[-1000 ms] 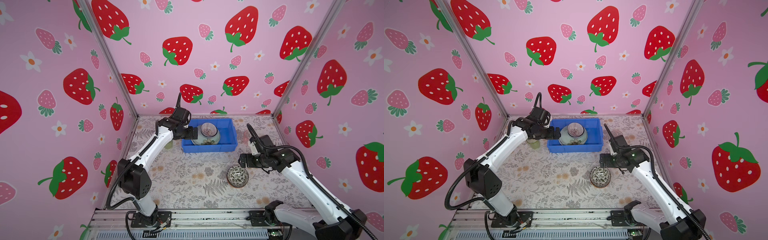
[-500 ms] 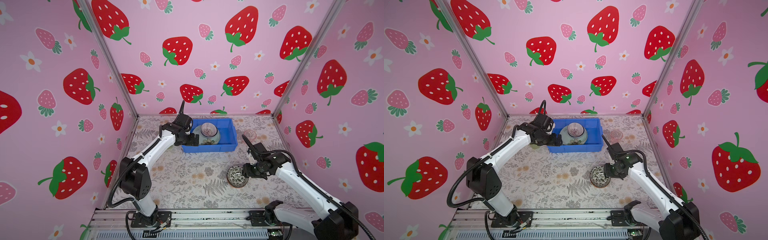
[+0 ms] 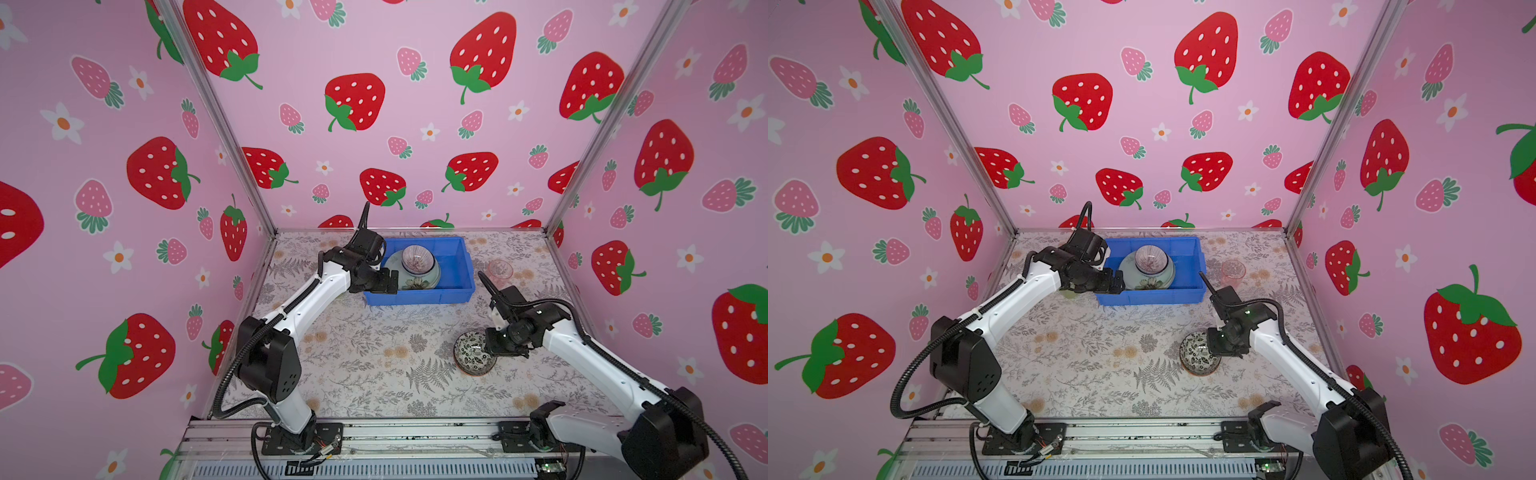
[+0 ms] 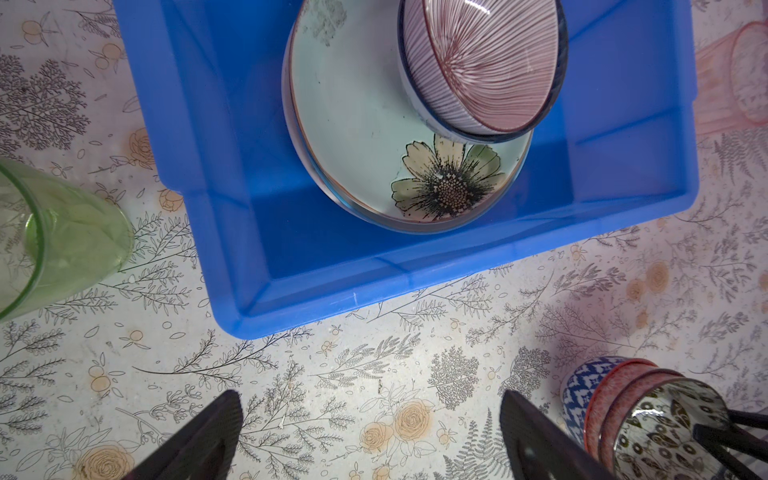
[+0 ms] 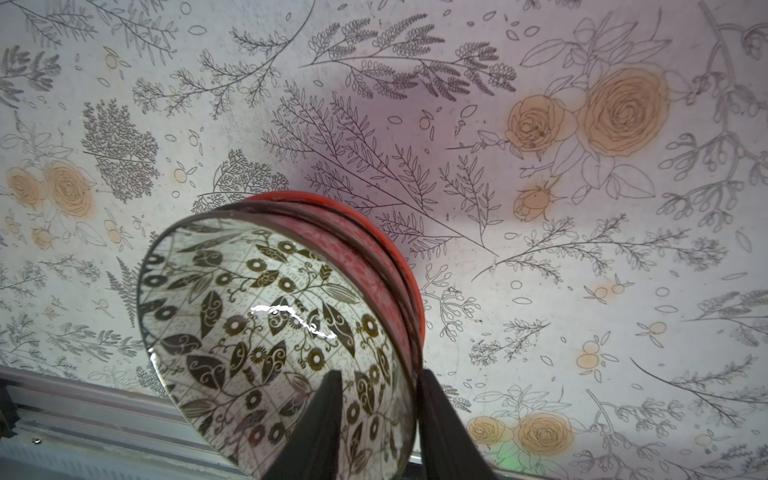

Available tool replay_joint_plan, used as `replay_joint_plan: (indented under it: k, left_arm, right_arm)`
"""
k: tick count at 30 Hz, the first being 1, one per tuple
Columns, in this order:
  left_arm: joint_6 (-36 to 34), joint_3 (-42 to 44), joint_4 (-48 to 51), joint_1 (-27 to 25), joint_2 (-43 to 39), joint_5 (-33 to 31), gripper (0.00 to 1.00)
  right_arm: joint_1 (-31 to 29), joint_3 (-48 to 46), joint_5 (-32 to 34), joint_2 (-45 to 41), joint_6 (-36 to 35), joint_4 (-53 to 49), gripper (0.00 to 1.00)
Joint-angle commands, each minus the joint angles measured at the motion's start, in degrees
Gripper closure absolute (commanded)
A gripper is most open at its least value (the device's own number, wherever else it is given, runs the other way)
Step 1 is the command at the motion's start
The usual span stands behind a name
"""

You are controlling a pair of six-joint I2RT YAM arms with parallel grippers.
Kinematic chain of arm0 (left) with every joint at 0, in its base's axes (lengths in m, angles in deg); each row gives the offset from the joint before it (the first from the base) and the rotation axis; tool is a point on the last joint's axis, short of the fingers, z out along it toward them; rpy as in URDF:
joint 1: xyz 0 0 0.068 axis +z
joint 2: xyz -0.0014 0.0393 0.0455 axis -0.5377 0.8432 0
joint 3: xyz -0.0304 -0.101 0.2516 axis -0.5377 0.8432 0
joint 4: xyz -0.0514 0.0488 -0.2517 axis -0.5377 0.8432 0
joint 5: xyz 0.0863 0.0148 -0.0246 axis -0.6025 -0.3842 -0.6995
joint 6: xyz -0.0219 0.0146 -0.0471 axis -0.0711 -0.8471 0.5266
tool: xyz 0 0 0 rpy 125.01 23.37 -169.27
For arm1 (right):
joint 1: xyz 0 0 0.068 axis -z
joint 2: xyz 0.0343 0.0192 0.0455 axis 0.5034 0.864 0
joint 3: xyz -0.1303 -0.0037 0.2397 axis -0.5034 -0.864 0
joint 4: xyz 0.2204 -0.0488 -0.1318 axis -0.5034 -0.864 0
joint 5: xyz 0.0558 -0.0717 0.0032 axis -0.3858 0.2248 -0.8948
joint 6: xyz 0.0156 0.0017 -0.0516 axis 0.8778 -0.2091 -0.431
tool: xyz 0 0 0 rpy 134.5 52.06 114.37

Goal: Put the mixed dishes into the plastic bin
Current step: 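Grasp and lift the top leaf-patterned bowl off the stack with the right gripper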

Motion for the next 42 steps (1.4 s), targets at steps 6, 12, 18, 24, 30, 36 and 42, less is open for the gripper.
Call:
replay_joint_plan:
  k: [6, 12, 18, 24, 30, 36, 42]
  left_arm:
    - [0.07, -0.8, 0.71, -0.01, 1.31, 0.78, 0.01]
    - [0.06, -0.91, 0.7, 0.11, 1.8, 0.83, 0.01]
    - [0.02, -1.06, 0.84, 0.14, 2.3, 0.78, 0.01]
    - [0.08, -1.22, 0.92, 0.14, 2.33, 0.78, 0.01]
    - [1.31, -0.91, 0.05, 0.2, 2.58, 5.07, 0.01]
    - [2.56, -0.47, -0.89, -0.05, 2.94, 8.9, 0.01]
    - [3.28, 0.23, -1.63, -0.89, 2.33, 10.14, 0.01]
  right_arm:
    - [0.4, -0.74, 0.82, 0.94, -1.38, 0.43, 0.75]
    - [0.49, 0.17, 1.08, 0.75, -1.53, 0.19, 0.82]
    - [0.48, 2.41, 1.43, 1.04, -2.03, -0.74, 0.9]
    - [0.46, 4.08, 1.26, 1.25, -2.21, -1.45, 0.96]
    - [0.49, 6.13, 1.04, 1.14, -2.21, -2.34, 0.98]
    - [0.53, 8.13, 0.67, 1.43, -2.36, -3.42, 0.99]
    - [0.49, 10.37, -0.28, 1.79, -2.41, -3.73, 1.0]
